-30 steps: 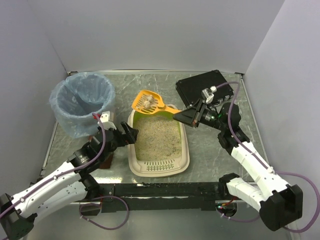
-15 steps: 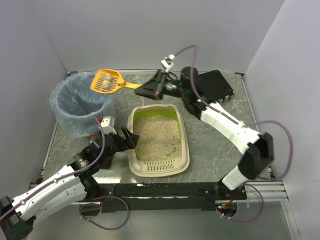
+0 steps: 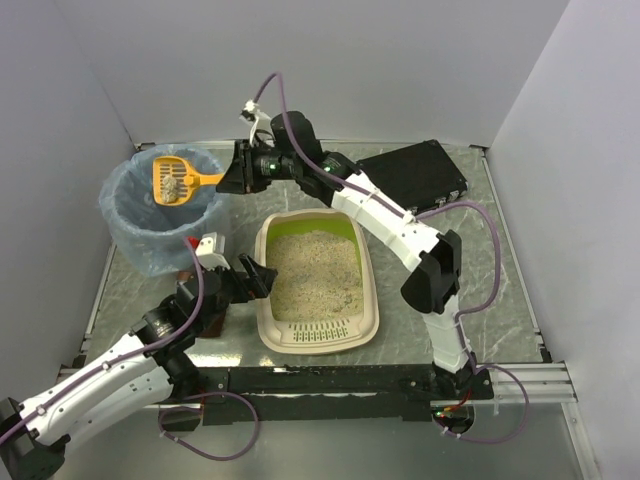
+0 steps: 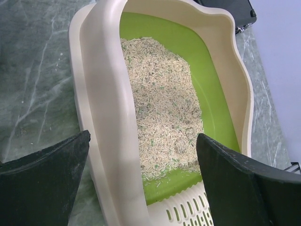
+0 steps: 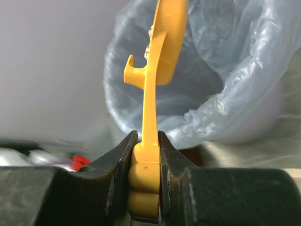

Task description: Clean the litter box

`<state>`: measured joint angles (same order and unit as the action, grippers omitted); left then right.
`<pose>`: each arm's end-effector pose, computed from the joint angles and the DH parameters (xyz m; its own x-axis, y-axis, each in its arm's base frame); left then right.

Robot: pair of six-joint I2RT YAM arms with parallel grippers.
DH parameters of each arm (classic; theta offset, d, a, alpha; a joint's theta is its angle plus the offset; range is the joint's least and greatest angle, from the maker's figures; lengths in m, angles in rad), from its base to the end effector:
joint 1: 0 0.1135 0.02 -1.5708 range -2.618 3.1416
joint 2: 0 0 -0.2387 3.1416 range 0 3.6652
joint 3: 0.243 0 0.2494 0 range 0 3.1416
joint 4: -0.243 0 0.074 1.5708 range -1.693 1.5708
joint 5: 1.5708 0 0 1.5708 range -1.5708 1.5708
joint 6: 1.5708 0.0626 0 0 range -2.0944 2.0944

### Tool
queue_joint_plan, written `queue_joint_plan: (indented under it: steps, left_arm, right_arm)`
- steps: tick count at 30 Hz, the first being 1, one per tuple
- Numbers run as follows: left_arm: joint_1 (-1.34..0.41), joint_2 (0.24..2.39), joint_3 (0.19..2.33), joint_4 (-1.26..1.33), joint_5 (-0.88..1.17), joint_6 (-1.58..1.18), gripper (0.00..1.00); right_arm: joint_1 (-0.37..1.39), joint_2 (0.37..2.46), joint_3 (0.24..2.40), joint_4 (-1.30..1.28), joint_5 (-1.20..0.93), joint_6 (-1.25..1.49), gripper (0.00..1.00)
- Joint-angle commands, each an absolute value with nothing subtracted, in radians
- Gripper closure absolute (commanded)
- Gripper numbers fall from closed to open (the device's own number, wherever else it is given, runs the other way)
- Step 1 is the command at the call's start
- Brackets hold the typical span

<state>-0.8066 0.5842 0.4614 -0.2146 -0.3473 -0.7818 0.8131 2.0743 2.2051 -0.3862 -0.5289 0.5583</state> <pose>0.1495 -0.1252 0.2311 -0.4843 -0.4522 -0.7490 0.1626 0.7947 -0.5849 0.3147 0.3786 0.3813 -0.6572 -0.0292 -0.7531 -0.7245 0.2997 0.6207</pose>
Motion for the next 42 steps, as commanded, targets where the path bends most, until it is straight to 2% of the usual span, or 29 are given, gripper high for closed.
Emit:
queue_joint_plan:
  steps: [1,4,6,10,12,19,23,29,35,38,42]
  left_arm:
    - [-0.811,0.592,0.46,-0.198,-0.362,-0.793,0.01]
    - [-0.811,0.603,0.459,-0.184,-0.364,-0.799,0.01]
    - [-0.81,0.61,0.46,-0.176,-0.362,-0.801,0.01]
    - [-0.811,0.618,0.466,-0.16,-0.353,-0.801,0.01]
    - [-0.811,0.615,0.465,-0.161,-0.353,-0.804,0.01]
    - [-0.811,0.607,0.466,-0.167,-0.354,-0.821,0.01]
    - [-0.811,0.604,0.466,-0.179,-0.362,-0.825,0.01]
    - [-0.811,0.604,0.477,-0.195,-0.379,-0.821,0.01]
    - [-0.81,0.65,0.528,-0.21,-0.406,-0.822,0.01]
    - [-0.811,0.686,0.555,-0.212,-0.41,-0.812,0.01]
    - [-0.811,0.796,0.6,-0.235,-0.442,-0.81,0.01]
  right_arm:
    - [0.853,2.014,2.216,-0.428,-0.517,0.106,1.0]
    - [0.879,1.957,2.151,-0.385,-0.514,-0.058,1.0]
    - [0.893,1.945,2.154,-0.397,-0.499,-0.179,0.95]
    - [0.939,1.931,2.141,-0.411,-0.341,-0.369,0.95]
    - [0.953,1.931,2.143,-0.4,-0.282,-0.376,0.95]
    - [0.953,1.901,2.171,-0.407,-0.333,-0.406,0.96]
    - [0.957,1.899,2.174,-0.397,-0.261,-0.44,0.96]
    - [0.953,1.844,2.16,-0.393,-0.244,-0.368,0.96]
    - [0.849,1.691,2.112,-0.387,-0.308,-0.068,0.99]
    - [0.738,1.55,1.969,-0.348,-0.351,0.092,1.0]
    - [0.626,1.294,1.636,-0.273,-0.368,0.182,1.0]
